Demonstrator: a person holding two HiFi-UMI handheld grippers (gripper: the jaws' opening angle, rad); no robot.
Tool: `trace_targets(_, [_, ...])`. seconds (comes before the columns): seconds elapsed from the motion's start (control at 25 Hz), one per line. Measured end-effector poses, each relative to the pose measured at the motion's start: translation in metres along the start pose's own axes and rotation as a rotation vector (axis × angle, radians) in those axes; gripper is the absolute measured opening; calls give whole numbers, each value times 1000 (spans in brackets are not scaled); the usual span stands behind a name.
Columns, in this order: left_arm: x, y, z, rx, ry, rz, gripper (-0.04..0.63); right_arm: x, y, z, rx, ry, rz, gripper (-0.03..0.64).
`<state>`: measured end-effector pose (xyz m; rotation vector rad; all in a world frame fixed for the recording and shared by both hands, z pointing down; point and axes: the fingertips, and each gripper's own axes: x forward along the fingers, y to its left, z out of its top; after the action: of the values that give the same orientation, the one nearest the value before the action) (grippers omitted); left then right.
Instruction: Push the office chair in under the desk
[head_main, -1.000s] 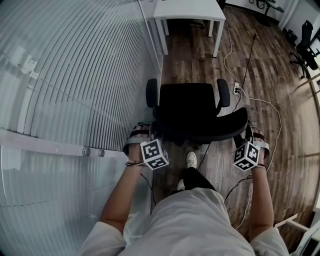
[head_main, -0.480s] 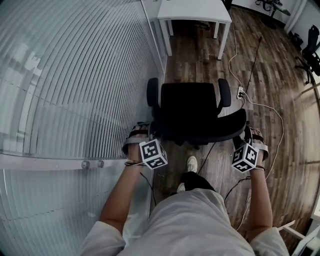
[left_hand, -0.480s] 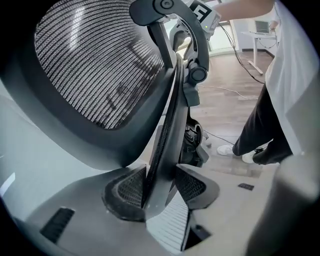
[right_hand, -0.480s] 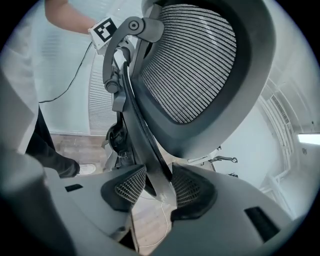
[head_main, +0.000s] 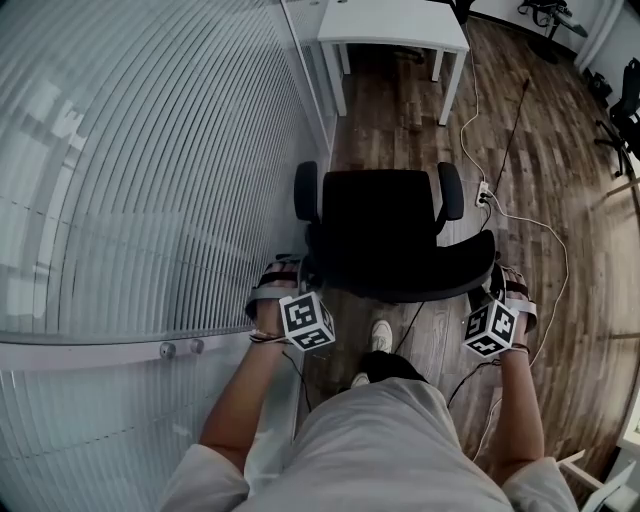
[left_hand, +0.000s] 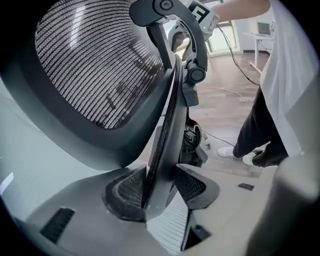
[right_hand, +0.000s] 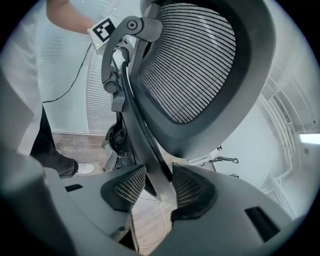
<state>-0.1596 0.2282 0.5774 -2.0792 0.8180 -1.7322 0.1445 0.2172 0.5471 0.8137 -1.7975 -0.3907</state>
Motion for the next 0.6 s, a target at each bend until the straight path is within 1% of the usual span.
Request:
trace_targets(0.24, [9,7,5,-10,9,-8,195,7,-9,-3,-3,-7,2,175])
trace_targets(0.6, [38,18,17,-17,30,-7,195,33,-25,-17,-8,-28,-3,175])
